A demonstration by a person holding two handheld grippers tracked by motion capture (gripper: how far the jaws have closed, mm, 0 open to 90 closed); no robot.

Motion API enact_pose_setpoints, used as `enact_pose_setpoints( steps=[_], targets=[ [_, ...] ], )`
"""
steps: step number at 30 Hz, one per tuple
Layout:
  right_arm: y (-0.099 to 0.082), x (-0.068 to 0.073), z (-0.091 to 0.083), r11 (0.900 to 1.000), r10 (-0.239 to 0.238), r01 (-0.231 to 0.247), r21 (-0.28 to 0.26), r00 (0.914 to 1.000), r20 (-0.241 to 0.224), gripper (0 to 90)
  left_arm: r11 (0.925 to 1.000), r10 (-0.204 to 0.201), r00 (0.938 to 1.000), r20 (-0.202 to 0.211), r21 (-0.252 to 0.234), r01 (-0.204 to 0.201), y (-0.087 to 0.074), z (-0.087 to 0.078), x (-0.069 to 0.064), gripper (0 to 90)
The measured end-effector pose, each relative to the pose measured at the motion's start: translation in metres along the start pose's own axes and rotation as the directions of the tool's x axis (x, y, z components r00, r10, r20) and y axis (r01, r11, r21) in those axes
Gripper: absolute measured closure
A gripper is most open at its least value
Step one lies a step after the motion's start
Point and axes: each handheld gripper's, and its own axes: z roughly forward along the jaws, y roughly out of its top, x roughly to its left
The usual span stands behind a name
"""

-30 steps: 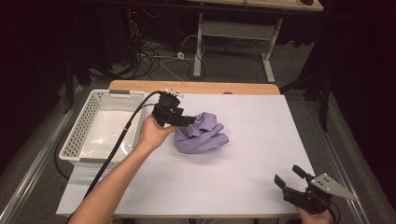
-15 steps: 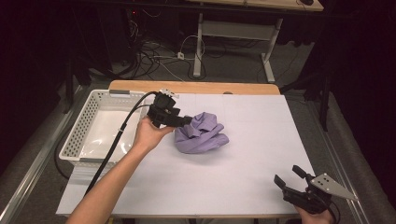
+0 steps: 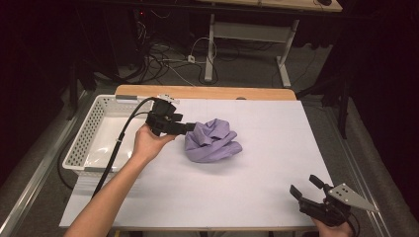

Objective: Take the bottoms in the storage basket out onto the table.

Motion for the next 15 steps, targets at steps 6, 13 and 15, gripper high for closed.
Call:
enact_pose_setpoints(
  steps=[6, 13, 15],
  targets=[
    [0.000, 0.000, 0.000, 1.0000, 0.000, 0.000, 0.002, 1.0000, 0.000, 19.7, 0.9999, -0.010, 0.9999, -0.011, -0.009, 0.010, -0.004, -0.007, 0.005, 34.9],
    [0.000, 0.000, 0.000, 1.0000, 0.001, -0.001, 0.002, 1.0000, 0.000, 19.7, 0.9995, -0.024, 0.9996, -0.012, -0.021, 0.024, -0.008, -0.013, 0.009, 34.9],
    [0.000, 0.000, 0.000, 1.0000, 0.001, -0.001, 0.003, 1.0000, -0.001, 19.7, 0.9993, -0.028, 0.9995, -0.015, -0.023, 0.028, -0.011, -0.014, 0.010, 34.9]
  ],
)
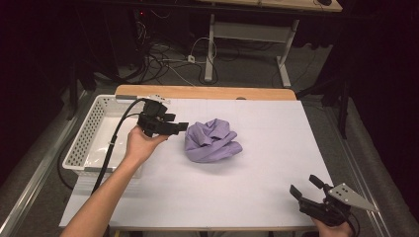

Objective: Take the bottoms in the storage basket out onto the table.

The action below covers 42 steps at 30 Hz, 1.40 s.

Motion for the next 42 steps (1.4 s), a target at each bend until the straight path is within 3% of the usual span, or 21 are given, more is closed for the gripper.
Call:
enact_pose_setpoints(
  steps=[15, 42],
  targets=[
    [0.000, 0.000, 0.000, 1.0000, 0.007, -0.007, 0.001, 1.0000, 0.002, 19.7, 0.9999, 0.007, 0.9998, -0.019, -0.007, -0.007, -0.010, -0.018, 0.004, 34.9],
    [0.000, 0.000, 0.000, 1.0000, 0.005, -0.005, 0.002, 1.0000, 0.003, 19.7, 0.9986, -0.019, 0.9996, -0.022, -0.051, 0.018, -0.027, -0.039, 0.012, 34.9]
  ],
)
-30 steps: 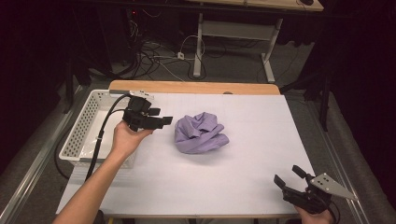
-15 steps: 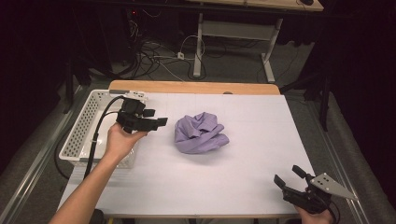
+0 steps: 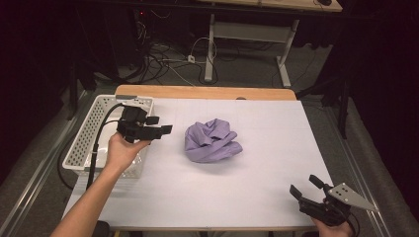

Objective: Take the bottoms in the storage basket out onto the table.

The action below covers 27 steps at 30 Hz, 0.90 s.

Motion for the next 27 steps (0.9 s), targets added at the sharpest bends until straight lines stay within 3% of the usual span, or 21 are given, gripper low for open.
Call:
enact_pose_setpoints(
  steps=[27],
  targets=[
    [0.000, 0.000, 0.000, 1.0000, -0.003, 0.003, 0.002, 1.0000, -0.001, 19.7, 0.9988, -0.024, 0.9997, 0.004, -0.042, 0.024, -0.016, -0.016, 0.006, 34.8]
  ],
)
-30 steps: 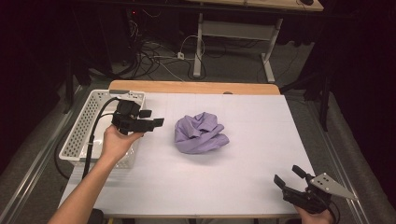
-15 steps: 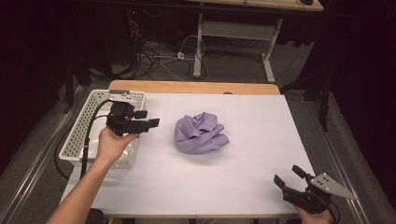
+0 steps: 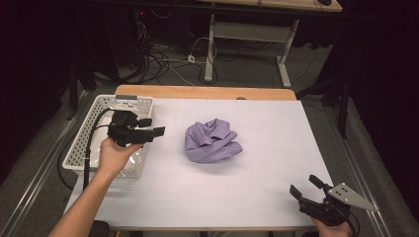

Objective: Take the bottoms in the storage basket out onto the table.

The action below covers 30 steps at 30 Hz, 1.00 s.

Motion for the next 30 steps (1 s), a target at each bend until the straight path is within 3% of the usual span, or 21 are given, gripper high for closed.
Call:
enact_pose_setpoints(
  steps=[30],
  targets=[
    [0.000, 0.000, 0.000, 1.0000, 0.004, -0.004, 0.001, 1.0000, -0.002, 19.7, 0.9987, -0.028, 0.9995, -0.017, -0.044, 0.027, -0.019, -0.020, 0.007, 34.8]
  ],
)
